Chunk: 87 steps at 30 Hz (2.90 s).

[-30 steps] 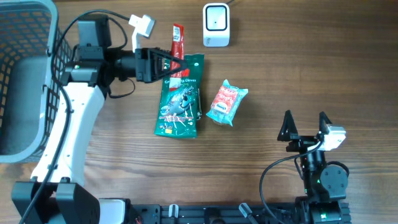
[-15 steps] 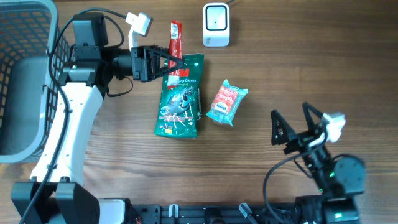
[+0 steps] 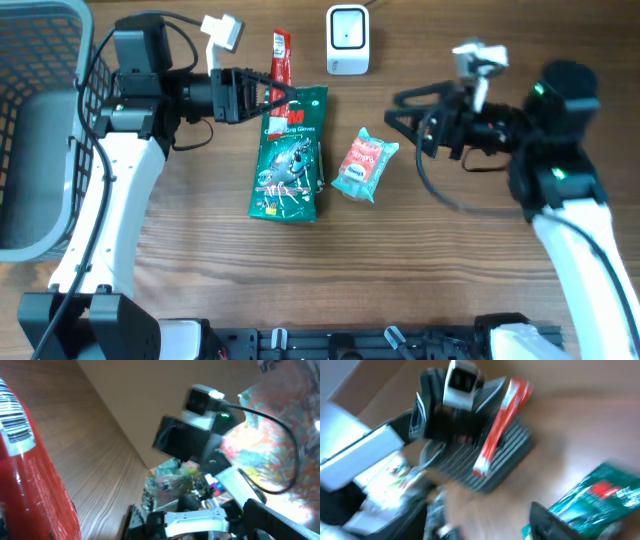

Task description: Scan the item barcode

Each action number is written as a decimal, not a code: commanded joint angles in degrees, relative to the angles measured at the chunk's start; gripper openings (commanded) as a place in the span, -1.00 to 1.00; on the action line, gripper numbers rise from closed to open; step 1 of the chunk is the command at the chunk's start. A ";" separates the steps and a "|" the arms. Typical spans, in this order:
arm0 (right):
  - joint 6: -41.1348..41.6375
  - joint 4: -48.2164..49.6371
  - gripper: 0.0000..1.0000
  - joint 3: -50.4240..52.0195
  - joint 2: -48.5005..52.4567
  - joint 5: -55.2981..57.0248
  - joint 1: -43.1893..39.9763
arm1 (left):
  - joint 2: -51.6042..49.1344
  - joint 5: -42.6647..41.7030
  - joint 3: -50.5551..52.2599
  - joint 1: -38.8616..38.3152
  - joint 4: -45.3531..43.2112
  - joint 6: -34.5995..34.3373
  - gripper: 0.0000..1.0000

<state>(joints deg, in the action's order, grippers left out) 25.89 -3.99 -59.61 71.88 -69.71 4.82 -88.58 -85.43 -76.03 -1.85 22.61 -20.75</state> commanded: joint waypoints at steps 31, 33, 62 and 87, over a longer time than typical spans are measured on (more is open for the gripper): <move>1.07 8.57 0.05 -0.74 13.18 13.16 21.86 | 0.83 -2.60 -0.48 -7.48 -5.29 -12.74 1.00; 1.36 10.54 -0.19 -0.74 13.18 12.74 21.86 | 0.83 -2.60 -0.48 -7.48 -5.29 -12.74 1.00; 2.14 2.27 -0.91 0.07 13.92 28.11 26.16 | 0.81 37.31 -0.48 8.15 5.03 -7.41 1.00; 1.20 3.26 -0.22 0.24 30.73 51.91 40.61 | 0.39 70.31 4.79 4.68 22.93 5.55 1.00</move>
<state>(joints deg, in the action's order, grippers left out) 27.40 -1.02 -59.40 101.69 -18.96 45.08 -88.49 -17.34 -74.00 3.05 46.72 -16.53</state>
